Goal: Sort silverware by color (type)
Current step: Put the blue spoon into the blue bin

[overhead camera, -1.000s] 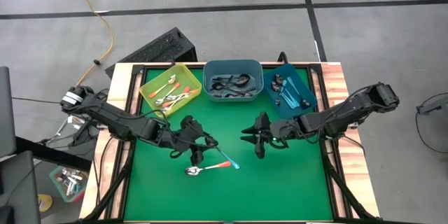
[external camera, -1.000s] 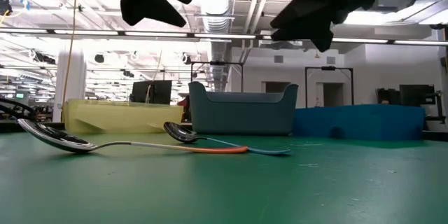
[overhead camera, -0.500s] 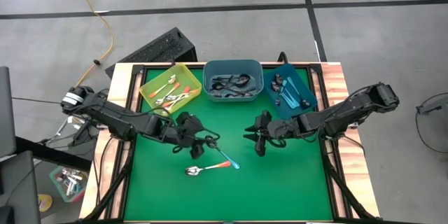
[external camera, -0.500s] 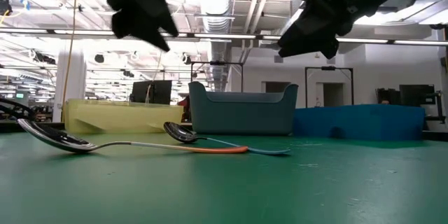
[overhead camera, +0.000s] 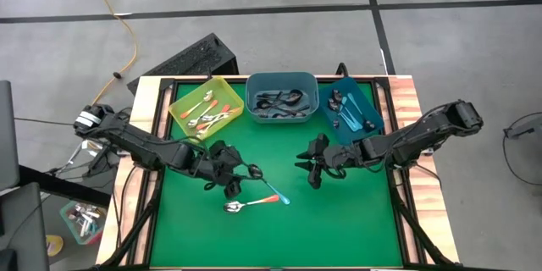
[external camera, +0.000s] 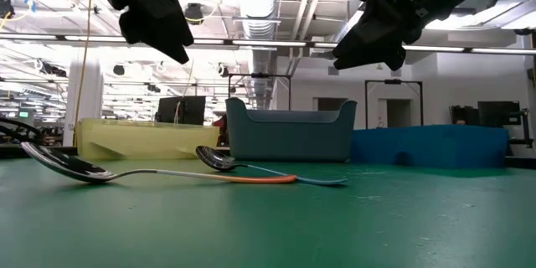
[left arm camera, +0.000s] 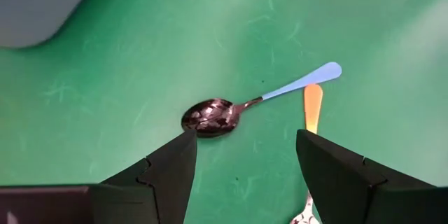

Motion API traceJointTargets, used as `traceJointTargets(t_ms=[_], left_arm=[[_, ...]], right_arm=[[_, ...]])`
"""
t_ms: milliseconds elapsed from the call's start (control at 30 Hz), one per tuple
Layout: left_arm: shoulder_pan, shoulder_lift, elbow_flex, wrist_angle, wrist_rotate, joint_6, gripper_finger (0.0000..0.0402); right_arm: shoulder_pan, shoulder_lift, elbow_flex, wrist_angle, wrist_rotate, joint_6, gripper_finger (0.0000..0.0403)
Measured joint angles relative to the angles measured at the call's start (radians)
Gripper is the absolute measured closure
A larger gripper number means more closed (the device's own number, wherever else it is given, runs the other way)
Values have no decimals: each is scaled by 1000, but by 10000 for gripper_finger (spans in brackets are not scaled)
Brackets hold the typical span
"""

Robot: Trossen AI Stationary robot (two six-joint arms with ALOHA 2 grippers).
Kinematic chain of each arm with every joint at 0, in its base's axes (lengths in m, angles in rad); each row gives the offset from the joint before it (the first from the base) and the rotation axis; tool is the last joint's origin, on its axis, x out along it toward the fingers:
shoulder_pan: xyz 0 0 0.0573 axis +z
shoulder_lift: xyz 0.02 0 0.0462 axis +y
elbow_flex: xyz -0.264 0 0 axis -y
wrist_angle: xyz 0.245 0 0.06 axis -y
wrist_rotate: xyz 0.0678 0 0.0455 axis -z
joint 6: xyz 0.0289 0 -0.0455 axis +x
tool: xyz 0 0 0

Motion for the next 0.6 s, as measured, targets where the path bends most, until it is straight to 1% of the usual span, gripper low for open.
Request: traceJointTargets(t_ms=[300,600], left_arm=[[-16,0,0,-1,-85,-18,173],[-16,0,0,5,-193,-26,173]], right_arm=[[0,0,0,-6,0,0,262],[5,0,0,-6,0,0,262]])
